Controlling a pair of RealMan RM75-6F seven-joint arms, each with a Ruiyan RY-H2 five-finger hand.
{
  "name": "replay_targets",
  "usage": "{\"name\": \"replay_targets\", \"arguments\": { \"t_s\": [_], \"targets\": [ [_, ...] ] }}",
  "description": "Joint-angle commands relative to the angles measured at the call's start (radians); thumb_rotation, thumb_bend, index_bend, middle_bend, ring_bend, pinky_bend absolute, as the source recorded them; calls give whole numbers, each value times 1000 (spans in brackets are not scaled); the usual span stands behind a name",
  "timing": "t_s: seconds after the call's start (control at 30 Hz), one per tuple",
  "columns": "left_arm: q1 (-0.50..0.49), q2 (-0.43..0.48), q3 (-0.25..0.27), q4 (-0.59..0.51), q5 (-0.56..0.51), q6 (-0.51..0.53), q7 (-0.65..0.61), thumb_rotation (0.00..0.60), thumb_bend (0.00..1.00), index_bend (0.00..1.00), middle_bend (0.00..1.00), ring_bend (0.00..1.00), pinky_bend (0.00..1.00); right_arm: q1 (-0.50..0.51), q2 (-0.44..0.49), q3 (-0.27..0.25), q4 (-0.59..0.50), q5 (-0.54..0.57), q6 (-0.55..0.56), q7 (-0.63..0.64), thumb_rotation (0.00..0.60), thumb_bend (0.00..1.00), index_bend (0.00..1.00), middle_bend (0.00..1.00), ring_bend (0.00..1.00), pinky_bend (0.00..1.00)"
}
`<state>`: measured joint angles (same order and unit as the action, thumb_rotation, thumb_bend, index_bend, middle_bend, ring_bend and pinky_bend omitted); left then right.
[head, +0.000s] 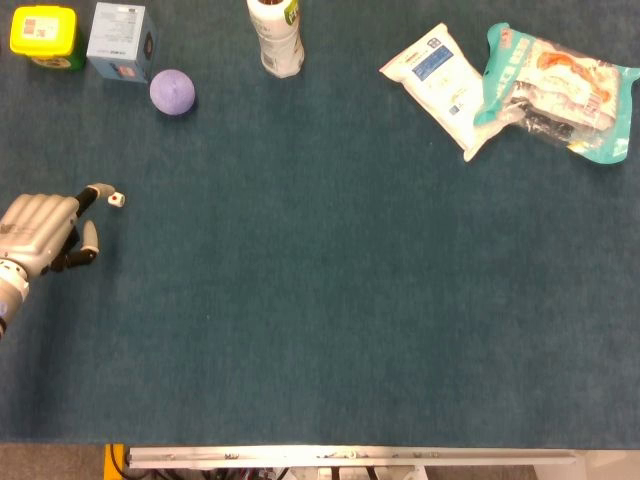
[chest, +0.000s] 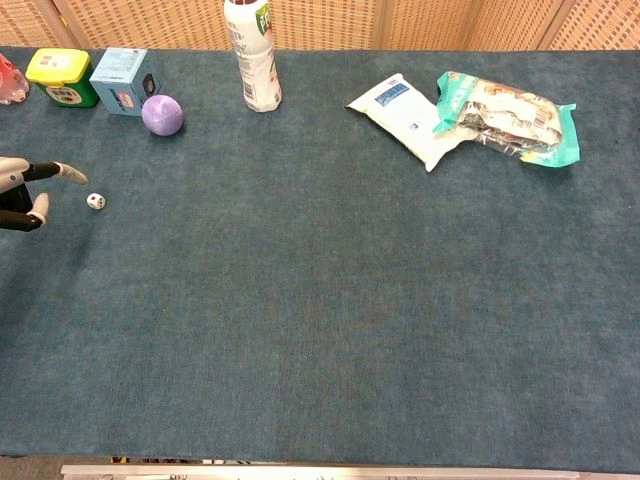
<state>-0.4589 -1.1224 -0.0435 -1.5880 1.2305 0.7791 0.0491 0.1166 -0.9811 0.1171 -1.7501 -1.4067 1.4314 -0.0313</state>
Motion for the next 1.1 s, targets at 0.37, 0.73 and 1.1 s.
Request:
{"name": "replay_targets", "arguments": {
  "t_s": [0.37,0.73,1.1],
  "targets": [
    [-51,-44,22,58,-149,-64,80,397,741,146,1000,1000,1000,-13,2,-4,11,5,10,16,600,409,205,349,327,388],
    [-79,-76,36,109,-223,-106,89,427,740,148,1000,1000,1000,-18,3,-6,14,5,13,21,600,410,205,349,331,388],
    [-101,-77,32,85,-218,-115,64,425,740,149,1000,1000,1000,-23,4,-6,18,7,17,23,600,410,205,349,331,388]
  ]
}}
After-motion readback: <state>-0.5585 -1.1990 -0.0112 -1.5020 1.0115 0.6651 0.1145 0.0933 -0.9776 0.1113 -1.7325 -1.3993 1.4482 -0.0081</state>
